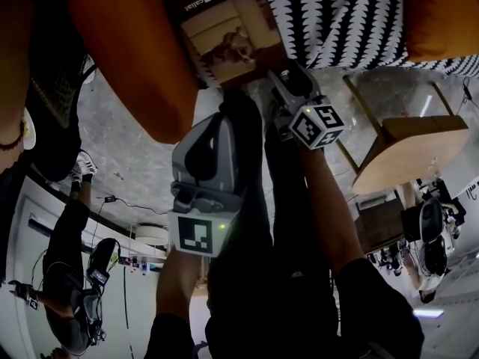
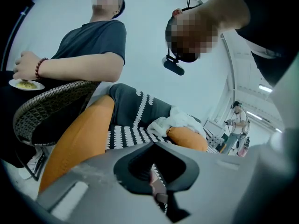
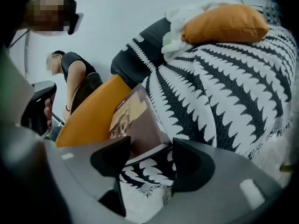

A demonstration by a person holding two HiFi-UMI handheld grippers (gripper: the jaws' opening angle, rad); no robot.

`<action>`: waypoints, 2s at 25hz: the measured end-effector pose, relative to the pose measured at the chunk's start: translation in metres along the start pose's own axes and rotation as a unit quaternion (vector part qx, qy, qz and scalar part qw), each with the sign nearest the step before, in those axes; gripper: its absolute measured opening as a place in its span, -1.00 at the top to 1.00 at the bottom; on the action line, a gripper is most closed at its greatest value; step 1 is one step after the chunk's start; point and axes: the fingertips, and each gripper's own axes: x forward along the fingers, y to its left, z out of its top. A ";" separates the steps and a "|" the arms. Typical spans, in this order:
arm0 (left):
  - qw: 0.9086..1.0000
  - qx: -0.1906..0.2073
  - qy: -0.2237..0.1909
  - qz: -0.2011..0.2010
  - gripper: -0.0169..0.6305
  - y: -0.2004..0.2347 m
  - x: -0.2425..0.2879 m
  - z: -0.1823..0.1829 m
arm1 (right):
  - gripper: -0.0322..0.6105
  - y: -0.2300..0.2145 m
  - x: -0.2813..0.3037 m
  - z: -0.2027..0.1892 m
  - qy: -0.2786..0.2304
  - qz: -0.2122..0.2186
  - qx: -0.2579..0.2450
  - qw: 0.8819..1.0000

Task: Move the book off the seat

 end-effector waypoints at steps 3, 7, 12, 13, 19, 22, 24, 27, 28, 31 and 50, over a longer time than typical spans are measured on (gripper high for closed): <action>1.000 -0.001 0.000 -0.003 0.93 -0.001 0.000 0.000 | 0.04 0.001 0.004 -0.001 0.003 0.012 0.004 1.000; 1.000 -0.005 0.003 -0.006 0.93 0.000 0.001 -0.004 | 0.04 0.001 0.006 -0.001 0.002 0.032 0.017 0.999; 1.000 -0.008 0.006 -0.008 0.93 0.000 0.001 -0.009 | 0.04 0.000 0.007 -0.001 -0.004 0.048 0.042 0.998; 1.000 -0.008 0.005 -0.009 0.93 0.000 0.002 -0.008 | 0.05 0.000 0.006 0.001 -0.006 0.049 0.045 0.998; 1.000 -0.006 0.003 -0.011 0.93 -0.003 0.003 -0.004 | 0.13 0.003 0.002 0.008 -0.010 0.053 0.051 0.997; 1.000 -0.007 0.001 -0.011 0.93 -0.004 0.004 -0.003 | 0.17 0.005 0.000 0.011 -0.017 0.064 0.053 0.996; 1.000 -0.008 0.000 -0.010 0.93 -0.006 0.005 -0.003 | 0.21 0.010 -0.003 0.014 -0.021 0.075 0.054 0.995; 1.000 -0.011 -0.003 -0.010 0.93 -0.008 0.005 -0.002 | 0.27 0.018 -0.006 0.019 -0.028 0.097 0.058 0.993; 1.000 -0.011 -0.003 -0.011 0.93 -0.008 0.004 -0.002 | 0.29 0.021 -0.007 0.020 -0.028 0.104 0.059 0.992; 1.000 -0.013 -0.003 -0.013 0.93 -0.010 0.003 -0.002 | 0.31 0.029 -0.006 0.021 -0.027 0.120 0.058 0.991; 1.000 -0.014 -0.009 -0.011 0.93 -0.006 -0.013 -0.004 | 0.40 0.049 0.001 0.031 -0.048 0.127 0.077 0.988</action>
